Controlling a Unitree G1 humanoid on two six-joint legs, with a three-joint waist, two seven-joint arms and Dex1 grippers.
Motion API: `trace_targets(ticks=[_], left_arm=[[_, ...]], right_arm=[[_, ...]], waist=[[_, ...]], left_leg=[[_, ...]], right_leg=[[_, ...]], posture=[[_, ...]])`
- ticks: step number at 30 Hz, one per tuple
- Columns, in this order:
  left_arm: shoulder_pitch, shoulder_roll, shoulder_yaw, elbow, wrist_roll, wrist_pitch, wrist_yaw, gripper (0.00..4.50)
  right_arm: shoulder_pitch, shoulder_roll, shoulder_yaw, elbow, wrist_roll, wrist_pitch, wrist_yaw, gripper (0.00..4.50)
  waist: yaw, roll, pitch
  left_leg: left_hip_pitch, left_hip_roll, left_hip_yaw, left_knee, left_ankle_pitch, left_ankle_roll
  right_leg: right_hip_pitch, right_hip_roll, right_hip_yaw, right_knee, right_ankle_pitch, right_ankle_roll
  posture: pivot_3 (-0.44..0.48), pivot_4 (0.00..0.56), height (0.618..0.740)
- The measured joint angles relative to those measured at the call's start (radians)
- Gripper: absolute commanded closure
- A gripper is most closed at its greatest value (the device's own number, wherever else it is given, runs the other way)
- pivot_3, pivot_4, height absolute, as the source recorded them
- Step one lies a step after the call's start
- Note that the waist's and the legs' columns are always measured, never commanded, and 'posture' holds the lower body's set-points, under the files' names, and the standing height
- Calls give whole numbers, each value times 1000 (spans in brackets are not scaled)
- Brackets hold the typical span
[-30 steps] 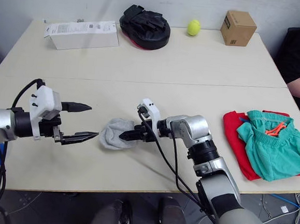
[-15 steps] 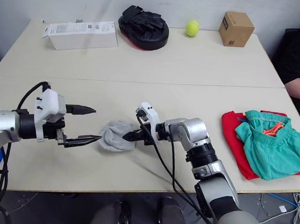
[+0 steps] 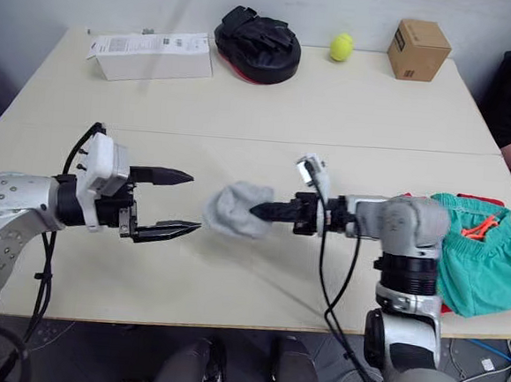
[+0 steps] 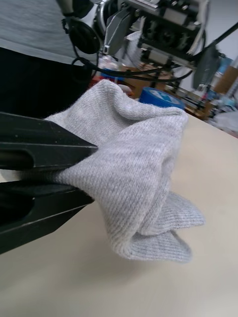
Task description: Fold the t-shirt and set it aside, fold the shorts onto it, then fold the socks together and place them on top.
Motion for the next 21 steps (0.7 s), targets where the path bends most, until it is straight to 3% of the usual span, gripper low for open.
trace_targets(ticks=[6,14,21], left_arm=[[-44,-37,-51,1,-9,5,5,0],[-50,-71,-82,2,-7,-8,10,0],[-42,-76,-92,3,-3,-24,17,0]], right_arm=[[19,-122,-261,-3,65,16,-124,4488],[57,-240,-532,25,21,-1,-262,4488],[219,-406,-716,88,-21,-4,-296,4488]], waist=[[11,1,1],[14,1,1],[15,1,1]], left_leg=[[0,0,1,0,1,0],[0,-1,1,0,3,1],[0,-1,1,0,3,1]], right_leg=[[0,1,0,-1,0,0],[0,1,1,-1,0,0],[1,1,1,-2,0,1]], posture=[[0,150,740],[0,150,740],[0,150,740]])
